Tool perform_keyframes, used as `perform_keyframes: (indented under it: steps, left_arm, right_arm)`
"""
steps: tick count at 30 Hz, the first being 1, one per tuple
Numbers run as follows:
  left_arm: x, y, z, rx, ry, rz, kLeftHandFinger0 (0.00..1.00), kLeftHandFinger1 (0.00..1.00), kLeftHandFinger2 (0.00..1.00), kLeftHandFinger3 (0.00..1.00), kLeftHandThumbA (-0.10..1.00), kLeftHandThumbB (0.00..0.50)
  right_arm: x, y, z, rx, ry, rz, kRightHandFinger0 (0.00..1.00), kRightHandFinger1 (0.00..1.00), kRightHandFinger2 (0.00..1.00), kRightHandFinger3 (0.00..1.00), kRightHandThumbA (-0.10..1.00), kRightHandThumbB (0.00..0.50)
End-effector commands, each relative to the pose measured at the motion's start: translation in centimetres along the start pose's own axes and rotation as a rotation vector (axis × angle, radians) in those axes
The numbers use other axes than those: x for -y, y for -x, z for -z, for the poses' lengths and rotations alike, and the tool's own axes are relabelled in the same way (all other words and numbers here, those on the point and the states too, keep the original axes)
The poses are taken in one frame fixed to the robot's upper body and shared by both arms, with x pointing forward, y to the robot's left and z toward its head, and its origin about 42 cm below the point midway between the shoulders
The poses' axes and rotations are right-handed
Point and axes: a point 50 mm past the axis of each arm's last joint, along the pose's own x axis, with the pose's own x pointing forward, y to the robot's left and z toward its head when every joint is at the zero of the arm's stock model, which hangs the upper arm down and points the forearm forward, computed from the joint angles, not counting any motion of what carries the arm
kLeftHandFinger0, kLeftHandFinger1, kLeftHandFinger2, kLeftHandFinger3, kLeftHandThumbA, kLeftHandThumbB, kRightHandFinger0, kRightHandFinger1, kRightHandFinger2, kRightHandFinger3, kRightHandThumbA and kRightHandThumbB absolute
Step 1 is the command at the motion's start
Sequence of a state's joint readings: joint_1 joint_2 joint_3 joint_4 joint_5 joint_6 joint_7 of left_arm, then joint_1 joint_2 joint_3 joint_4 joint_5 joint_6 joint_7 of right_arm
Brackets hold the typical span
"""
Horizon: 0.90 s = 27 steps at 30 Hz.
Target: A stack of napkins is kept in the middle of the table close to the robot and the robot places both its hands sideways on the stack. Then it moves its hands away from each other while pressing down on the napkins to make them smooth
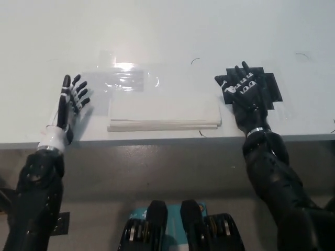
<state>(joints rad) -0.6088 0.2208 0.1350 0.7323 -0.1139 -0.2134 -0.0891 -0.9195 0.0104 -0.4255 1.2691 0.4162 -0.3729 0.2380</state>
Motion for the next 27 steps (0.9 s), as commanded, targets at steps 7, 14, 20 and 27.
perform_keyframes:
  steps: [7,14,20,27]
  left_arm:
    - [2.9,6.7,-7.6,0.290,-0.123,0.172,1.00,1.00,1.00,1.00,1.00,0.242]
    - [4.9,15.3,-11.9,0.507,-0.128,0.255,1.00,1.00,1.00,1.00,1.00,0.363]
    - [4.7,21.5,-13.0,0.613,-0.112,0.281,1.00,1.00,1.00,1.00,1.00,0.346]
    - [4.3,26.6,-10.6,0.568,-0.133,0.272,1.00,1.00,1.00,1.00,1.00,0.333]
  right_arm:
    - [-5.3,7.0,-9.3,0.461,0.365,-0.334,1.00,1.00,1.00,1.00,1.00,0.240]
    - [-8.2,17.0,-13.2,0.691,0.475,-0.478,1.00,1.00,1.00,1.00,1.00,0.316]
    - [-7.4,23.0,-13.4,0.774,0.532,-0.534,1.00,1.00,1.00,1.00,1.00,0.278]
    - [-4.4,26.5,-10.8,0.706,0.598,-0.468,1.00,1.00,1.00,1.00,1.00,0.294]
